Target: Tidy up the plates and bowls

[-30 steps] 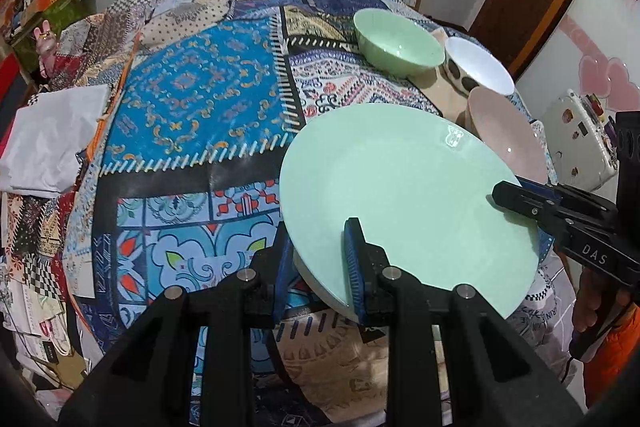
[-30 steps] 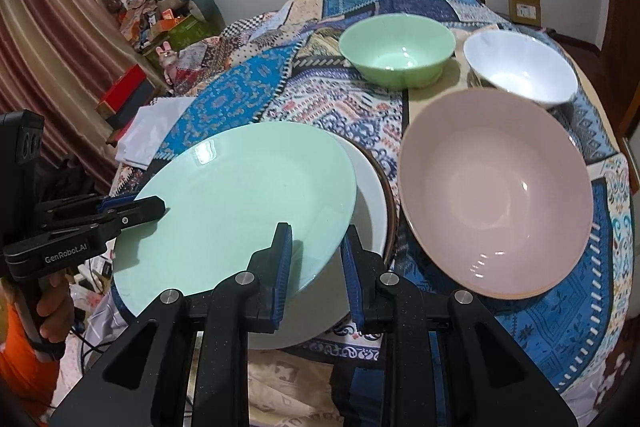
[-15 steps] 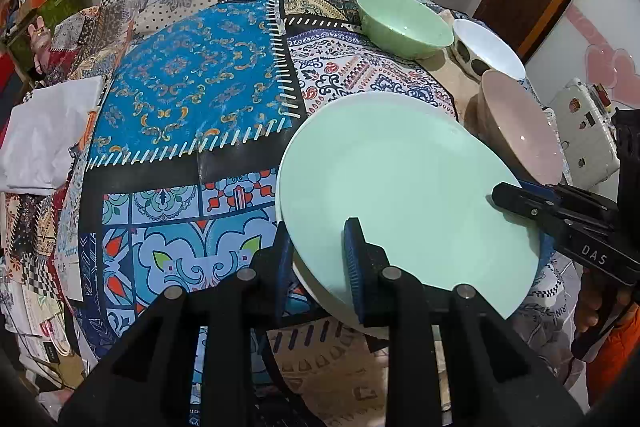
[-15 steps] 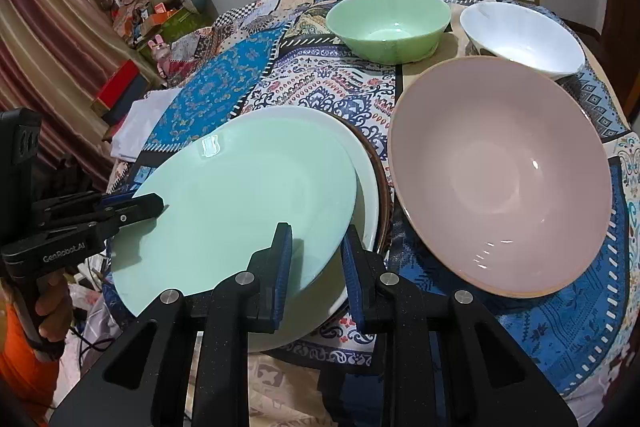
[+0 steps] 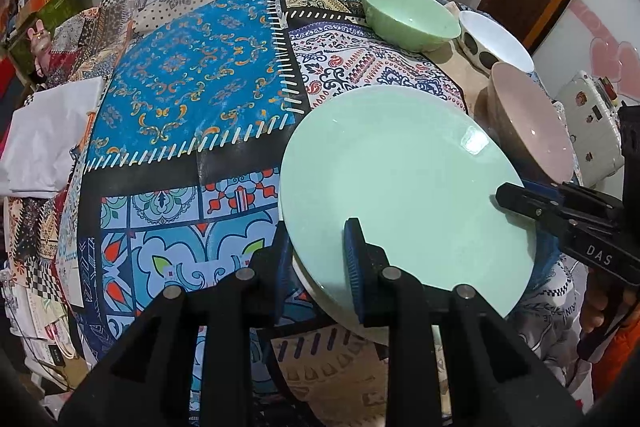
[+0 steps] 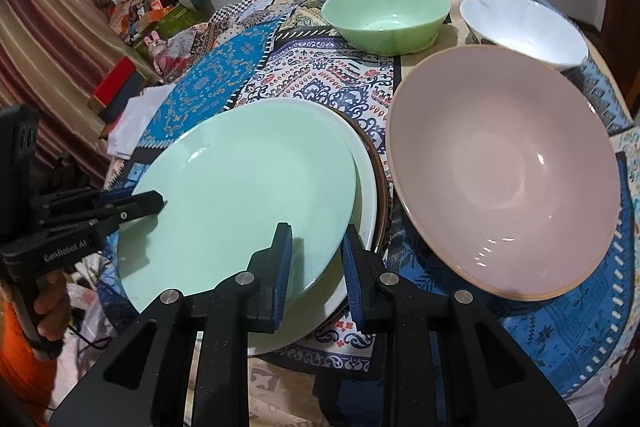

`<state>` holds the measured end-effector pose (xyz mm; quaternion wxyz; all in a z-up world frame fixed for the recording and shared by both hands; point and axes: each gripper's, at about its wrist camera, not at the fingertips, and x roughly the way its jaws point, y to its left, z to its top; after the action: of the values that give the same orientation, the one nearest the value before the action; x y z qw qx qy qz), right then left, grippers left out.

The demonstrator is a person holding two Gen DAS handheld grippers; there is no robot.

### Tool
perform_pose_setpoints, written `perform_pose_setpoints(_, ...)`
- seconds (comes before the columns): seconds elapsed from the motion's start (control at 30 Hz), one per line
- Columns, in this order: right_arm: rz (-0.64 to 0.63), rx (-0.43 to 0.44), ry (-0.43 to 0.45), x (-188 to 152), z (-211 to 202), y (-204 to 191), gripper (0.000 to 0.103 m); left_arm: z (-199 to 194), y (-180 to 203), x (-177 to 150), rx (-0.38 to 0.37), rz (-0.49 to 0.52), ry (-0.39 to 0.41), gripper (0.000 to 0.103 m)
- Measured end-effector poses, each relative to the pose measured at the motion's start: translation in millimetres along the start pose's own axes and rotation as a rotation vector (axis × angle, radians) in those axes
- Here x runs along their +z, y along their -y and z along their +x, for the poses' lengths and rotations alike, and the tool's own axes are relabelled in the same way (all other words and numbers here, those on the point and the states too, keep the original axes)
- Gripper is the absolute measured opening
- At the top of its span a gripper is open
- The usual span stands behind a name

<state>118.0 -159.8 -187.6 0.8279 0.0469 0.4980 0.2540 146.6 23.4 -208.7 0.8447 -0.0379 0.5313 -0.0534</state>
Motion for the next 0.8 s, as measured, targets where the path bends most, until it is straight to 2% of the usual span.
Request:
perform_pose_setpoints(0.23,-0.027,-0.012,0.0,-1,-2,-1,0.023,2,3,-1,0.037,0.023,0.0,0.026)
perform_pose_setpoints(0.47,-0.027,-0.012,0.005,-2,-5,0,0.024,4,9,1,0.026,0.044,-0.002,0.027)
perform_pose_setpoints(0.53,-0.034,-0.042,0.015,-2,-7,-1,0.025,3,11,2,0.019,0.044,-0.008,0.026)
perform_pose_setpoints(0.8,-0.089,-0.105,0.132,3,-47,-3,0.026,-20,20,8,0.028,0.049,0.049,0.027)
